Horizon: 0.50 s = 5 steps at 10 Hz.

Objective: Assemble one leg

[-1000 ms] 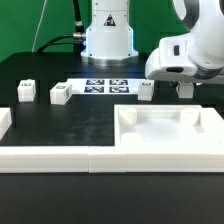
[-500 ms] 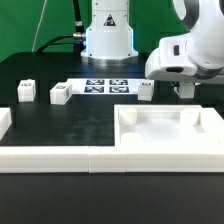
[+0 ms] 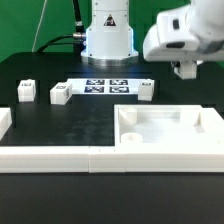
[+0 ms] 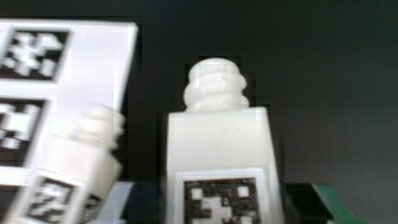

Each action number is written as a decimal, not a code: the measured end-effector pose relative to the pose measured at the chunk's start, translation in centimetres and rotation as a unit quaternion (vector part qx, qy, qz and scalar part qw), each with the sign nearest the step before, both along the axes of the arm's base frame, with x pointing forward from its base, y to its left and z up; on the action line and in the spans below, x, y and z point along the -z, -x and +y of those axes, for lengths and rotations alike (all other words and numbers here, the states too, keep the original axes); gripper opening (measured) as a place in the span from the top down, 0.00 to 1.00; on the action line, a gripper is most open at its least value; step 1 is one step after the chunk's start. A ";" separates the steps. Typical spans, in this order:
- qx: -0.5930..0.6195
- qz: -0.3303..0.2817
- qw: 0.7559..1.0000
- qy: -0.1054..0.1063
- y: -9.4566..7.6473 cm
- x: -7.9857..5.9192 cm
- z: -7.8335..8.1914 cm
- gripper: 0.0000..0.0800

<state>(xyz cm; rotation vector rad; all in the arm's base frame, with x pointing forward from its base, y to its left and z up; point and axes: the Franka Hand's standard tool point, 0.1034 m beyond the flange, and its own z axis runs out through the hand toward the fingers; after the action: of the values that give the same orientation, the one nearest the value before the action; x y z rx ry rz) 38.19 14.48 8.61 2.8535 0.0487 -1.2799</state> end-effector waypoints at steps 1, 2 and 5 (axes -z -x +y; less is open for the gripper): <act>0.000 -0.008 1.000 -0.002 -0.8 -0.3 0.2 0.64; 0.000 -0.007 1.000 -0.002 -0.6 -0.1 0.2 0.64; 0.006 -0.106 0.994 -0.012 -2.0 0.2 0.6 0.64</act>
Offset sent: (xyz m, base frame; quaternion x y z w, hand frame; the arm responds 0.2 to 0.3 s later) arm 0.0000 0.0000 0.0000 0.0000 0.1593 0.0000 0.9872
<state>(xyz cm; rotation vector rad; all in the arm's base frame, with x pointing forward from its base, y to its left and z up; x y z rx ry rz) 40.16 15.05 8.40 2.9969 0.0448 -0.9758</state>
